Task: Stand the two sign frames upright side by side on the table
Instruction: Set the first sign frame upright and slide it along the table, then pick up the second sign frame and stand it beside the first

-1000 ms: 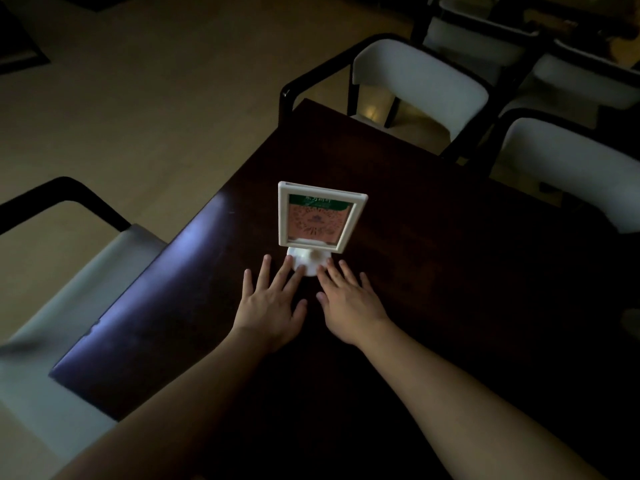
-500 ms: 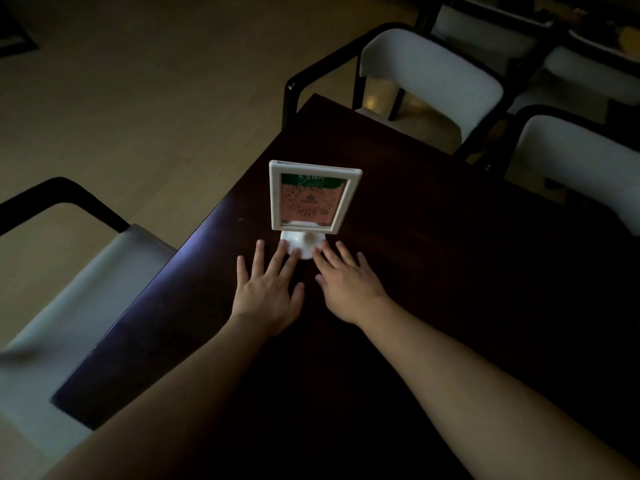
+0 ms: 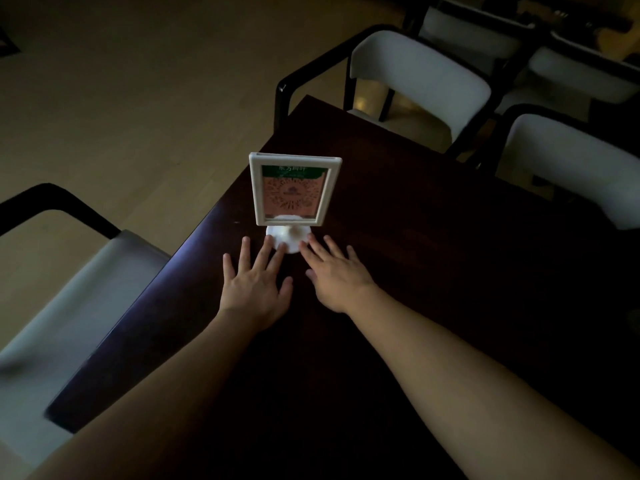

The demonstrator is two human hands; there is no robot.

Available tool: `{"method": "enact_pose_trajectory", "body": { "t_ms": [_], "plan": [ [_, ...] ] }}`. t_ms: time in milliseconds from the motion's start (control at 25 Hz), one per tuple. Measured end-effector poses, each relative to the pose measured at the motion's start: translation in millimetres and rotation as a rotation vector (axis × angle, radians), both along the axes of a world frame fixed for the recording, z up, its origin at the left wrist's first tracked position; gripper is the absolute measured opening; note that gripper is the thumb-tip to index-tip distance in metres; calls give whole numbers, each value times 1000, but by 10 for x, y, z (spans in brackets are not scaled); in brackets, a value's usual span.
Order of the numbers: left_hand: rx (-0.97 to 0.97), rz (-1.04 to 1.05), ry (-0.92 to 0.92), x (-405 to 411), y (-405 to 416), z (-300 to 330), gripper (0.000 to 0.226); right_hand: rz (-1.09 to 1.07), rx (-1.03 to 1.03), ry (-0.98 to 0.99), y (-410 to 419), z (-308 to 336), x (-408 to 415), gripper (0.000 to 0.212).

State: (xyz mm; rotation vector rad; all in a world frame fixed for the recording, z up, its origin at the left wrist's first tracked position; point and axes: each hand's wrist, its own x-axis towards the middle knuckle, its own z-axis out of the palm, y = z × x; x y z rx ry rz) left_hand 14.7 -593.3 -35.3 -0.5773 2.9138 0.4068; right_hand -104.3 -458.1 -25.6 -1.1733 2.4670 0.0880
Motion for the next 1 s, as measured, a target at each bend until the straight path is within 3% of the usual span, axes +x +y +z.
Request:
{"method": "enact_pose_trajectory", "body": {
  "t_ms": [480, 1000],
  "plan": [
    [10, -165, 132, 198, 340, 302, 90, -266, -99, 1, 1234, 351, 380, 83],
    [15, -506, 128, -455, 2458, 697, 100, -744, -212, 106, 3660, 899, 644, 93]
  ]
}}
